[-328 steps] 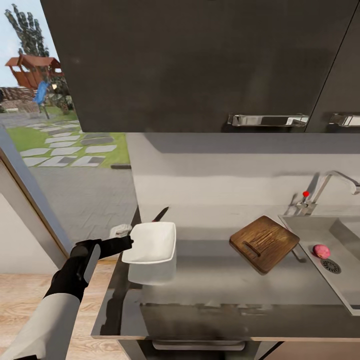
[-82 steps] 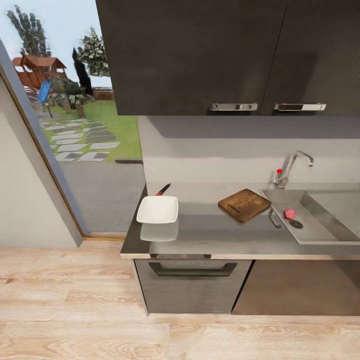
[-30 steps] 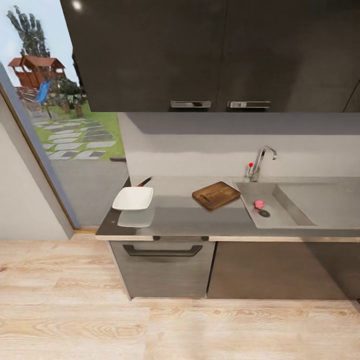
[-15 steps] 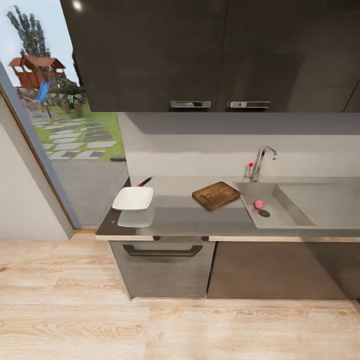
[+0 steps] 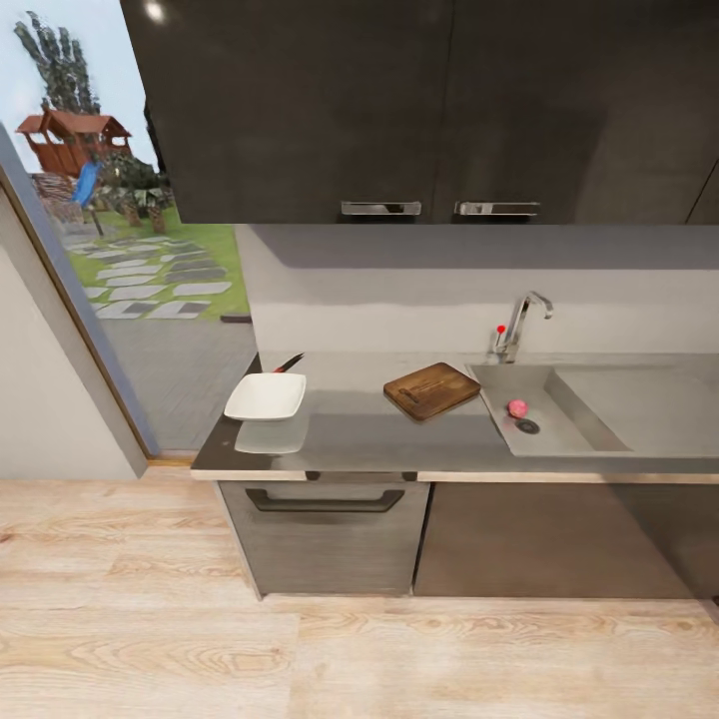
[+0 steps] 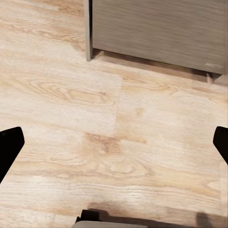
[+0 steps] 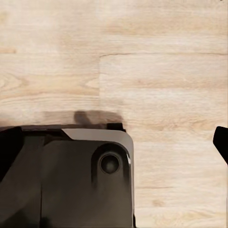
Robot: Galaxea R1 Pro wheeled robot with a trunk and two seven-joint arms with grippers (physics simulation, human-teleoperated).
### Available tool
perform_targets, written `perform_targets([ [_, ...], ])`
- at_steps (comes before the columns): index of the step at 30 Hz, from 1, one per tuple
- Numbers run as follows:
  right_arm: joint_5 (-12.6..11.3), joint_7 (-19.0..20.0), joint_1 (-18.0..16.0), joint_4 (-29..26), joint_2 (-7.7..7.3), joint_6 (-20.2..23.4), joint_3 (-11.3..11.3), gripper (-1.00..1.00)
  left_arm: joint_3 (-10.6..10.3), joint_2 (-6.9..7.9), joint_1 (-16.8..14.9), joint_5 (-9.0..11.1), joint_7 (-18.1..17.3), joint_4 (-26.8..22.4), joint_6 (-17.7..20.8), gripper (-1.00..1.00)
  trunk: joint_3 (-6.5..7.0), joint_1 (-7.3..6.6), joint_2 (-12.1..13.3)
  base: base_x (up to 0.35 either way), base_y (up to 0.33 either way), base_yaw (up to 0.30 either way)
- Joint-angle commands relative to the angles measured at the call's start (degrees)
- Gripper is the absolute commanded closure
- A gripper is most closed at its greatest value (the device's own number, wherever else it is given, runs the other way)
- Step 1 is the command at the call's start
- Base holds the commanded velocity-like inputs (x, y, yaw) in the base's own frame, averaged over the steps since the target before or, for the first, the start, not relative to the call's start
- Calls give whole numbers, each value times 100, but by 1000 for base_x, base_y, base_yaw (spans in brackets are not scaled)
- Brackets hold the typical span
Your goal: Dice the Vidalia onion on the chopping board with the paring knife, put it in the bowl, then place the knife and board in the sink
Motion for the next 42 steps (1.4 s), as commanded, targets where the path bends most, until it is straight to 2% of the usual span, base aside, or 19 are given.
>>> perform_targets([
  [1, -61, -27, 0, -18, -16, -15, 39, -100, 52, 2, -9, -47, -5, 23, -32, -100, -10, 3, -11, 0, 0, 0],
  [13, -56, -38, 1, -322, -41, 47, 38, -100, 58, 6, -9, -48, -4, 23, -32, -100, -10, 3, -11, 0, 0, 0],
  [15, -55, -57, -15, -350, -47, 279, 37, -100, 58, -1, -9, -48, -5, 23, -32, -100, -10, 3, -11, 0, 0, 0],
  [16, -55, -73, -170, -364, -61, 775, 36, -100, 58, -5, -9, -48, -5, 23, -32, -100, -10, 3, -11, 0, 0, 0],
  [17, -51, -75, -247, -366, -64, 920, 36, -100, 58, -5, -9, -48, -5, 23, -32, -100, -10, 3, -11, 0, 0, 0],
  [24, -56, -90, -462, -370, -69, 1196, 35, -100, 49, -17, -9, -51, 0, 17, -32, -100, -10, 3, -11, 0, 0, 0],
  [26, -59, -88, -569, -368, -69, 1286, 35, -100, 45, -49, -9, -57, 2, 14, -32, -100, -10, 3, -11, 0, 0, 0],
  [27, -66, -80, -741, -360, -69, 1637, 35, -100, 51, -163, -9, -62, 5, 9, -25, -100, -10, 3, -11, 0, 0, 0],
  [29, -75, -72, -859, -359, -69, 1934, 35, -100, 54, -263, -9, -66, 43, 2, 14, -100, -10, 3, -11, 0, 0, 0],
  [31, -82, -67, -936, -360, -69, 2094, 35, -100, 53, -350, -9, -75, 226, -15, 118, -100, -10, 3, -11, 0, 0, 0],
  [33, -86, -65, -976, -361, -69, 2169, 35, -100, 16, -435, -9, -83, 573, -62, 289, -100, -10, 3, -11, 0, 0, 0],
  [34, -87, -62, -993, -358, -68, 2177, 35, -100, -58, -491, -9, -89, 840, -113, 446, -100, -10, 3, -11, 0, 0, 0],
  [35, -84, -52, -1010, -321, -68, 2061, 35, -100, -397, -577, -12, -93, 1276, -447, 899, -100, -10, 3, -11, 0, 0, 0],
  [36, -83, -50, -1013, -289, -67, 1962, 40, -100, -600, -603, -13, -90, 1394, -747, 1186, -100, -10, 3, -11, 0, 0, 0],
  [37, -82, -49, -1014, -258, -67, 1905, 43, -100, -702, -615, -14, -89, 1438, -935, 1359, -100, -10, 3, -11, 0, 0, 0],
  [38, -82, -47, -1016, -155, -68, 1775, 46, -100, -904, -653, -15, -84, 1501, -1380, 1771, -100, -10, 3, -11, 0, 0, 0],
  [39, -82, -45, -1016, -81, -68, 1700, 48, -100, -1005, -677, -16, -82, 1523, -1628, 2010, -100, -10, 3, -11, 0, 0, 0],
  [41, -81, -45, -1018, 311, -68, 1339, 41, -100, -1402, -752, -17, -74, 1576, -2723, 3118, -100, -10, 3, -11, 0, 0, 0],
  [42, -81, -53, -1019, 625, -65, 944, 38, -100, -1768, -784, -18, -64, 1597, -3873, 4246, -100, -10, 3, -11, 0, 0, 0],
])
